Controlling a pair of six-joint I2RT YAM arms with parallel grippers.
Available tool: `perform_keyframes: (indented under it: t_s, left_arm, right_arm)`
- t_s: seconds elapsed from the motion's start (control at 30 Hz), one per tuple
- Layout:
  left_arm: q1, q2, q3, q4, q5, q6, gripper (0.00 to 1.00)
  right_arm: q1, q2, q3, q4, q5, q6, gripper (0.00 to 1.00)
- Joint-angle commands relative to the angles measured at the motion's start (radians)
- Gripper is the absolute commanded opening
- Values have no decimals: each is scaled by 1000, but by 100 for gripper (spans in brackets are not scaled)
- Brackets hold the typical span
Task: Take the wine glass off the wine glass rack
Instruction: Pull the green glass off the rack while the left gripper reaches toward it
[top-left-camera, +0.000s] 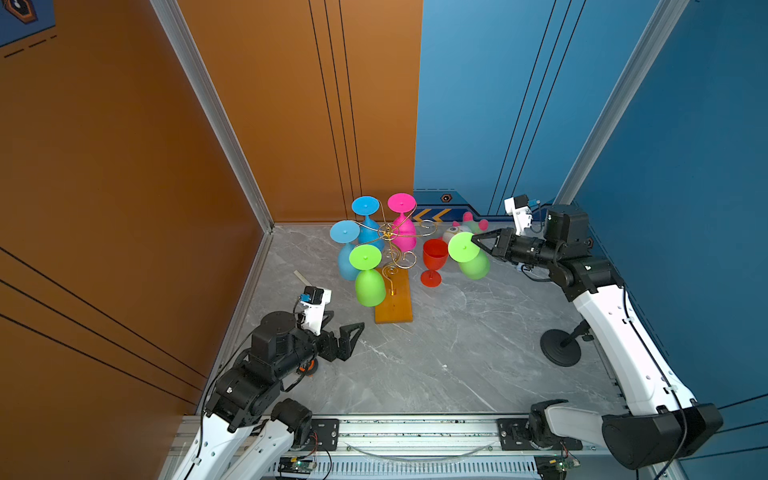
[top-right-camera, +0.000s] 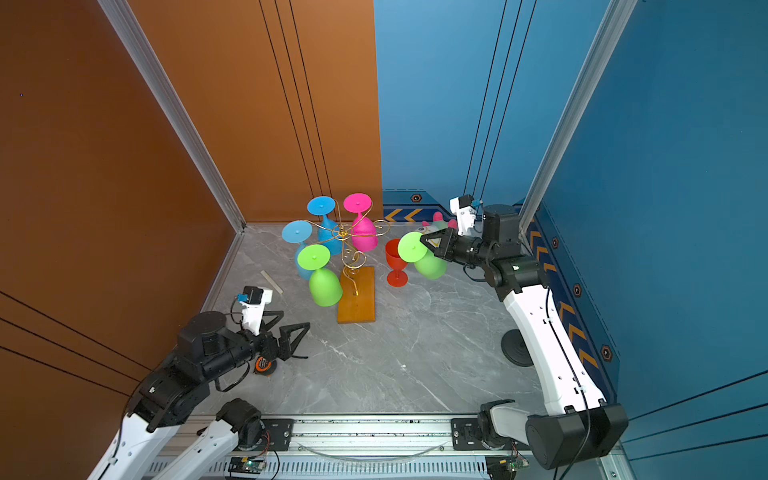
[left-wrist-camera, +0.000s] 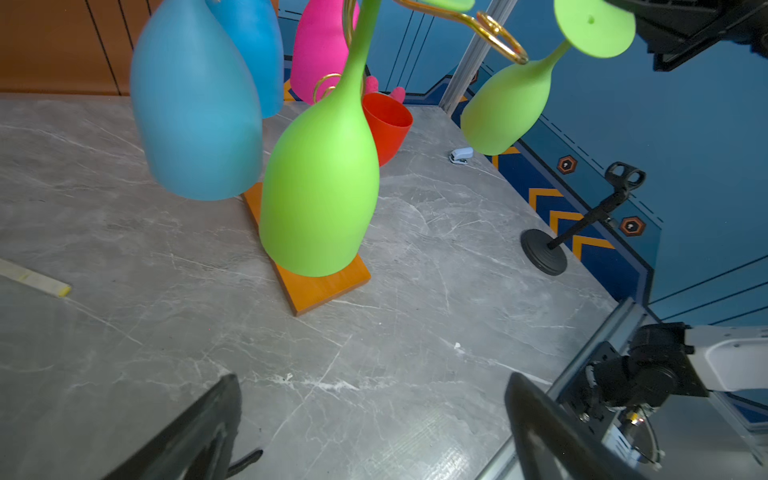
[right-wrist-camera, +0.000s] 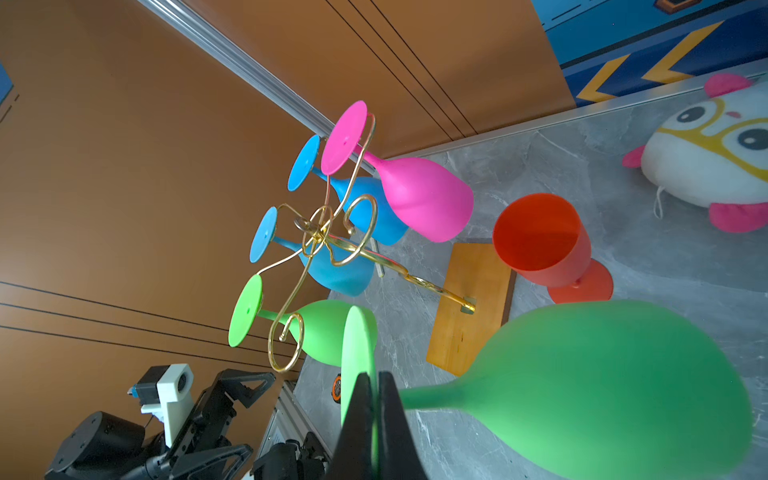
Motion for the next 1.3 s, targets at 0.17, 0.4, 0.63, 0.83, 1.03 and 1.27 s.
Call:
perform_keyframes:
  t_s: [0.17,0.4,0.63,0.83,1.03,1.27]
  left_arm:
    - [11,-56,-66,124,276,-195,98]
    - [8,-78,-122,218,347,-301,93]
    - [5,-49,-196,422,469,-451,84]
    - [-3,-14,-236,537,516,-512,70]
    - [-41,17,-241,593,546,-529,60]
    - [-101,54,-242,642,548,-531,49]
  right_arm:
    - [115,-67,-126,-82,42,-137,0]
    - [263,-101,-207,-48,43,-156,0]
    - [404,-109,-253,46,12,-143,0]
    - [498,-93,-267,140,-22,-118,0]
    - [565,-63,-249,154,-37,-128,0]
    - [604,-34,-251,224,-47,-94,0]
